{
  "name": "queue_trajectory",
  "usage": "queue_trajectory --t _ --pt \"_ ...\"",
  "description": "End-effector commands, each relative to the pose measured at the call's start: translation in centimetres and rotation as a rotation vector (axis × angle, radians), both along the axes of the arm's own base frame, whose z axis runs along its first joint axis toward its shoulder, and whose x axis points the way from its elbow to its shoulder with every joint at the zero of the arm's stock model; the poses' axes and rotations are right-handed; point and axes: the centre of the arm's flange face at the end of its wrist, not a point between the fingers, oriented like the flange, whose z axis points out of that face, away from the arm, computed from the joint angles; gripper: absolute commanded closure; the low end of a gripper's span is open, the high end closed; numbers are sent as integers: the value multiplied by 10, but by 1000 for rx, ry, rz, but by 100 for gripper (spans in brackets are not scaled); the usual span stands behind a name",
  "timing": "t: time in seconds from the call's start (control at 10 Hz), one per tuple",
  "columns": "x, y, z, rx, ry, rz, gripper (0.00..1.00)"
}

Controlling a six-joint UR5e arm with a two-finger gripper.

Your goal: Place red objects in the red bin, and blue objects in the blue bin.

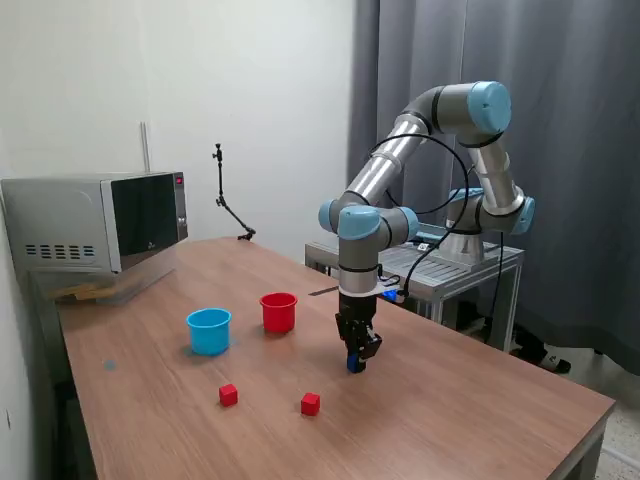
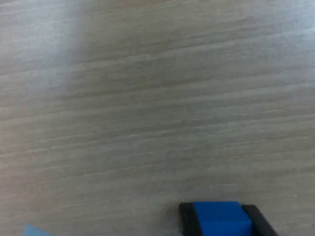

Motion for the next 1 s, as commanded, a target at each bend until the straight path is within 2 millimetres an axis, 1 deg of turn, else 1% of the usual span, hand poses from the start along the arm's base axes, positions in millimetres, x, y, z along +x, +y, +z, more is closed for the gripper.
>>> queue_trajectory --t 0.0,0.1,0.2,0.3,0.4,0.5,0.6,0.7,0.9 --pt "-1 0 1 2 3 0 100" --pt "-2 -1 2 6 6 4 100" --pt "-12 -1 13 8 34 4 100" --pt "-29 0 40 18 91 2 100" --pt "-58 12 88 64 182 -13 100" --pt "-72 18 115 99 199 -25 100" --pt "-80 43 126 107 178 -59 100" --pt "-86 68 129 107 178 -95 100" --pt "-93 126 130 111 177 -170 100"
